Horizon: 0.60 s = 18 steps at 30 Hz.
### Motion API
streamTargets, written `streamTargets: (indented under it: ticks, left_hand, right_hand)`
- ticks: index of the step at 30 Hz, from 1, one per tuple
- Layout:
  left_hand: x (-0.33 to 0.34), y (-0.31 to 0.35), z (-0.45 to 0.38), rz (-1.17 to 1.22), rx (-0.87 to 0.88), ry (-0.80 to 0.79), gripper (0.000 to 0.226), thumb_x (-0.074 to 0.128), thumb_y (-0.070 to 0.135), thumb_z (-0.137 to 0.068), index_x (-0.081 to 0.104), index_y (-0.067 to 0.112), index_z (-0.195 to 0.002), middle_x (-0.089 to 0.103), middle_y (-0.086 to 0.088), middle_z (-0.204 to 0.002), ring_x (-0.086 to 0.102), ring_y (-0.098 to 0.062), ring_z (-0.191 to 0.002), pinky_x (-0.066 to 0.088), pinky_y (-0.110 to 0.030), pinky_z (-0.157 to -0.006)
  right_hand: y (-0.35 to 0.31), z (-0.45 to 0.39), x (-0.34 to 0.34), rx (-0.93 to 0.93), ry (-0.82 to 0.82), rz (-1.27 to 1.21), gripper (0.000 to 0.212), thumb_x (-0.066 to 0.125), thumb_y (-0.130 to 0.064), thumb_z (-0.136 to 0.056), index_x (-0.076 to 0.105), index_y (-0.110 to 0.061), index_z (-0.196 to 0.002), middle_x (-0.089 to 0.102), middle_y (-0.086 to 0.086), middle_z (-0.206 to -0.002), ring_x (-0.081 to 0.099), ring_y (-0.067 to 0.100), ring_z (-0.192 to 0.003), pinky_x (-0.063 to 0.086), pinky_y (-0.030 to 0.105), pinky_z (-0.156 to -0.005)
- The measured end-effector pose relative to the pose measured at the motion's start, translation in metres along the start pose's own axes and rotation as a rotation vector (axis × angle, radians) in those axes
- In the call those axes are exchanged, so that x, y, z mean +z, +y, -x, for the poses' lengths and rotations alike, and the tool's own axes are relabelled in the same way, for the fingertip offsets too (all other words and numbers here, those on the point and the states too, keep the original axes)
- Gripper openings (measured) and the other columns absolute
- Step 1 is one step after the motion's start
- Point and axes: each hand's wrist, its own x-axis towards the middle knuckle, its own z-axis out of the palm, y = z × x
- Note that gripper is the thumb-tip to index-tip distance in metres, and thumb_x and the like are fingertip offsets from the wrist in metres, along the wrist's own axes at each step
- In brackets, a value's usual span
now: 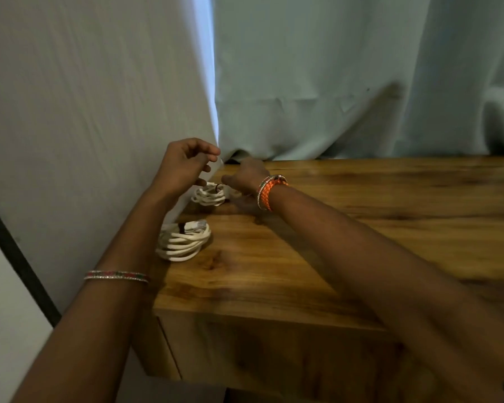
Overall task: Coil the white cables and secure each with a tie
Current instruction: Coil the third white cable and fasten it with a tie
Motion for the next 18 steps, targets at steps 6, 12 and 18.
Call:
streamTargets:
  ticks: [6, 12, 18]
  left_hand:
    - [0.058, 0.031, 0.013, 0.047, 0.070, -0.029, 0.026, 0.044, 0.000, -0.091, 0.063, 0.017, -0.087, 0.062, 0.005, -0.081, 0.053, -0.007, -0.065, 0.046, -0.023, -0.050]
    - [0.188, 0.082, 0.027, 0.094, 0.158, -0.270, 0.020, 0.046, 0.000, -0.091, 0.060, 0.013, -0.092, 0.056, 0.005, -0.077, 0.048, -0.009, -0.062, 0.045, -0.022, -0.044]
    - [0.330, 0.126, 0.048, 0.180, 0.185, -0.492, 0.013, 0.049, 0.005, -0.093, 0.057, 0.015, -0.096, 0.051, 0.004, -0.074, 0.045, -0.009, -0.061, 0.044, -0.019, -0.039]
  right_hand:
    - [0.029, 0.037, -0.068, -0.092, 0.185, 0.250, 0.030, 0.062, -0.024, -0.081, 0.060, -0.008, -0.107, 0.061, 0.013, -0.112, 0.061, 0.032, -0.100, 0.043, 0.028, -0.068]
    - [0.133, 0.094, -0.196, -0.001, 0.422, 0.490, 0.022, 0.057, -0.019, -0.081, 0.067, -0.006, -0.096, 0.066, 0.017, -0.101, 0.061, 0.036, -0.096, 0.047, 0.034, -0.071]
    - [0.270, 0.156, -0.320, 0.224, 0.580, 0.734, 0.025, 0.053, -0.017, -0.084, 0.062, -0.004, -0.103, 0.062, 0.022, -0.106, 0.058, 0.039, -0.099, 0.045, 0.040, -0.081]
